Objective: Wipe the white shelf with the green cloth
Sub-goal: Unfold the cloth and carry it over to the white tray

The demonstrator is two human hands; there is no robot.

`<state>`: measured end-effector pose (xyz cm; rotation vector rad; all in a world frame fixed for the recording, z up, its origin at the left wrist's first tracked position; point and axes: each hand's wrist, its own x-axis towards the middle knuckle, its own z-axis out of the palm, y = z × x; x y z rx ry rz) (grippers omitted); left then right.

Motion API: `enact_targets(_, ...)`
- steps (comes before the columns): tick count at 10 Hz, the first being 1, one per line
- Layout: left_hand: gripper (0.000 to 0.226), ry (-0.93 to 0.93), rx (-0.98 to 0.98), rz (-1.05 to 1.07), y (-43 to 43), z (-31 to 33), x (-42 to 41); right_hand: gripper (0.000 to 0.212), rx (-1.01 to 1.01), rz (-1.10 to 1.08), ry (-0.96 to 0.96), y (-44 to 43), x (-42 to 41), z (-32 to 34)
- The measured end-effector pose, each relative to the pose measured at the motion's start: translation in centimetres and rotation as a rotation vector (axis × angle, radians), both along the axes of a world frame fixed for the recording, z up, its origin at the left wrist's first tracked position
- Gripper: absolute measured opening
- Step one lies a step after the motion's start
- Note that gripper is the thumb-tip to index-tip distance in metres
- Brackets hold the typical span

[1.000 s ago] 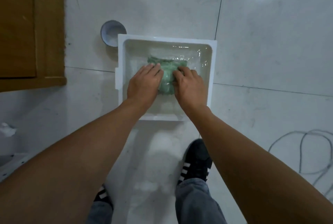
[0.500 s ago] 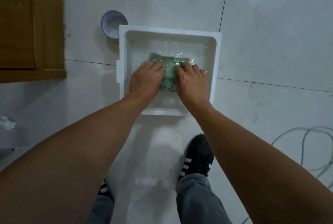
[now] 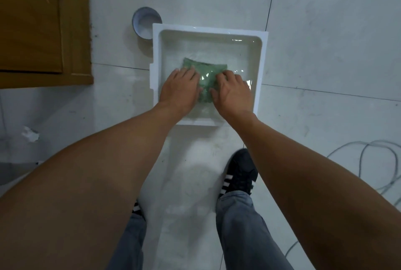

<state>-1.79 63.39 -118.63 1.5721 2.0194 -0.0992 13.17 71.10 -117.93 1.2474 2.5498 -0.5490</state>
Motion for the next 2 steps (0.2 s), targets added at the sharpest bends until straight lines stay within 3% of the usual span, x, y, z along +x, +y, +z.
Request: enact_targets(2, 0.059, -0.049, -0.217, 0.032, -0.7, 4.6, 0.1, 0.061, -0.295, -0.01, -0.213, -0.4, -0.5, 3.8)
